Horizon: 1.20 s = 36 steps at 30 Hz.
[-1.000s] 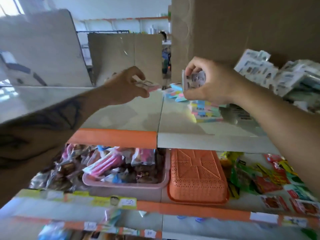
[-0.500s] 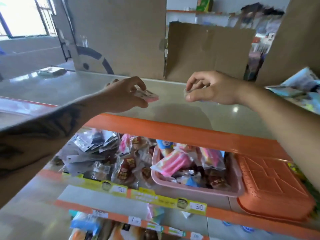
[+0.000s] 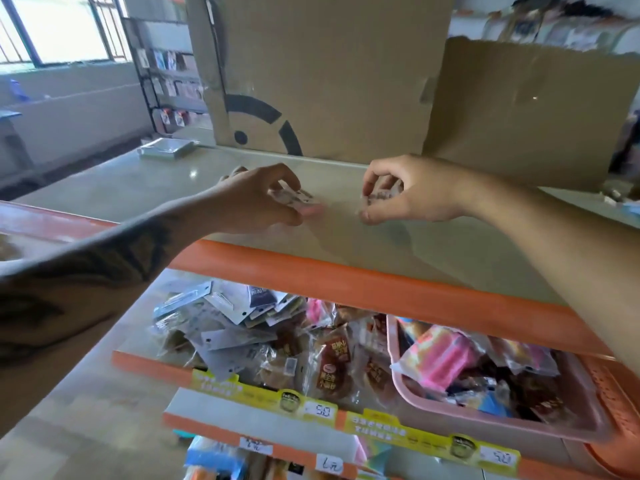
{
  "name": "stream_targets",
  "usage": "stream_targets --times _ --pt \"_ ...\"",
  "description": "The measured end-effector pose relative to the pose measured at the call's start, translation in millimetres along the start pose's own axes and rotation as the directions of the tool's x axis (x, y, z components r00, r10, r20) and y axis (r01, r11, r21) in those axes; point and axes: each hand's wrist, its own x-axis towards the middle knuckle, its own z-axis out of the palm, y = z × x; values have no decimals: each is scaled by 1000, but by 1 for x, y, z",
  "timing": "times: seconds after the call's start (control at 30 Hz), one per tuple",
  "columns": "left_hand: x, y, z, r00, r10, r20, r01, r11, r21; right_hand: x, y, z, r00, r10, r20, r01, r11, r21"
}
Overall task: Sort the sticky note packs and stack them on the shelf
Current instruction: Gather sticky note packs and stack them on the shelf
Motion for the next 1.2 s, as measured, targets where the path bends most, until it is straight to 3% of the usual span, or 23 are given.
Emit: stream_targets --times 0.17,0.27,0.37,0.43,0.57,0.73,0.9,0.97,1.03,1.13,1.2 --pt "7 -11 -9 996 46 75 -48 999 22 23 -7 1 999 -40 -18 39 999 -27" --pt "11 -5 -12 990 58 129 -78 985 154 32 -2 -4 999 -51 -10 51 998 -41" --pt "16 9 -14 997 49 66 -63 972 228 40 2 -10 998 -58 1 58 998 -3" --pt "20 17 -10 989 141 -34 -129 963 238 46 6 -13 998 -60 31 58 995 86" --pt "29 25 1 939 279 -202 -263 959 104 49 11 -23 992 -63 106 30 957 288" --pt "36 28 0 915 330 -234 -345 938 -24 52 9 -33 962 -47 271 -98 862 497" --pt "40 13 -8 951 211 -228 -286 882 -375 56 4 -37 947 -46 317 -189 719 669" --pt "45 3 -13 959 166 -229 -258 848 -464 60 0 -32 972 -39 232 -149 659 737" --pt "47 -8 -19 966 111 -234 -222 819 -530 65 -11 -23 998 14 55 -51 654 754" --pt "49 -25 -31 973 51 -226 -188 745 -640 73 -34 -4 961 152 -232 43 743 667" --pt "48 -35 -40 976 43 -215 -185 687 -703 75 -49 7 921 146 -362 47 879 474"
